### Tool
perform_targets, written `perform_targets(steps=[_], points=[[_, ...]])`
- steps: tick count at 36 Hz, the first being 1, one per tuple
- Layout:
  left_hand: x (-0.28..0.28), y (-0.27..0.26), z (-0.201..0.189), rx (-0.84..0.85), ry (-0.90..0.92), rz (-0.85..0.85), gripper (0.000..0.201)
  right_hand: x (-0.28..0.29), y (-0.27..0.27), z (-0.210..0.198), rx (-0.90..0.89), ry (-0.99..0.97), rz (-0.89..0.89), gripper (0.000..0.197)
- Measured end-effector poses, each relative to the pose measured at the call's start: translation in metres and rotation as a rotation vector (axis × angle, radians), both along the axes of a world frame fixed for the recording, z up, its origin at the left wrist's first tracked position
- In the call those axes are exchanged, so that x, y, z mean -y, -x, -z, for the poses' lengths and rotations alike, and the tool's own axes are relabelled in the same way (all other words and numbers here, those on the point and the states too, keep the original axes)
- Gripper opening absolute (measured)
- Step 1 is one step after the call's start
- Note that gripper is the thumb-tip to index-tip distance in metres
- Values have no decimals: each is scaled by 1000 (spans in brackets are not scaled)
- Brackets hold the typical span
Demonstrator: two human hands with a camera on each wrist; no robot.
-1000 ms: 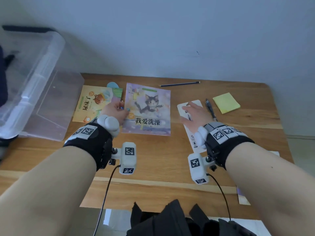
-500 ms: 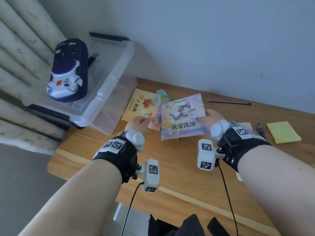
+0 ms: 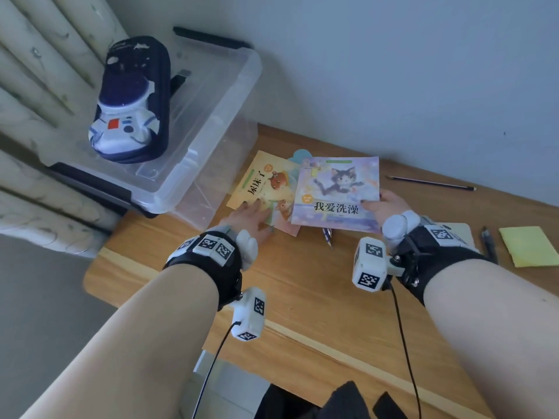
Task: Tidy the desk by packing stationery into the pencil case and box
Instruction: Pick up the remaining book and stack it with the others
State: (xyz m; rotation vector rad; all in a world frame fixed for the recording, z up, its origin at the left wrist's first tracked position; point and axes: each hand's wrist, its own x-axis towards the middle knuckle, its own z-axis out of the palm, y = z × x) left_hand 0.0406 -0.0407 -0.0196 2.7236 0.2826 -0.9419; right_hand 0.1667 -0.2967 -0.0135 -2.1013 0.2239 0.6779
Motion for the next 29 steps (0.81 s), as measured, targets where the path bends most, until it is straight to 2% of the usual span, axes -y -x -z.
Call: perform_targets(steps=[2, 6, 9, 13, 16, 19, 22, 26, 29], points=[[3, 0, -5, 20, -1, 50, 55, 12, 1, -6, -7, -36, 64, 34], [29, -8, -27, 122, 5, 173, 48, 74, 3, -19, 3, -79, 207, 31], [59, -14, -42, 216, 31, 203, 41, 133, 18, -35, 56, -145, 324, 24], [108, -13, -53, 225, 151, 187, 36, 205, 55, -52, 130, -197, 431, 27], [148, -8, -57, 268, 277, 114, 34, 236, 80, -62, 173, -170, 429, 21], [206, 6, -62, 297, 357, -67, 38, 267, 115, -65, 187, -144, 391, 29], [246, 17, -65, 335, 382, -217, 32, 282, 140, -62, 140, -19, 296, 29], [313, 31, -70, 292, 392, -249, 32, 317, 168, -61, 21, 154, 119, 23], [350, 40, -69, 231, 467, -319, 32, 335, 182, -55, -51, 302, 104, 20]])
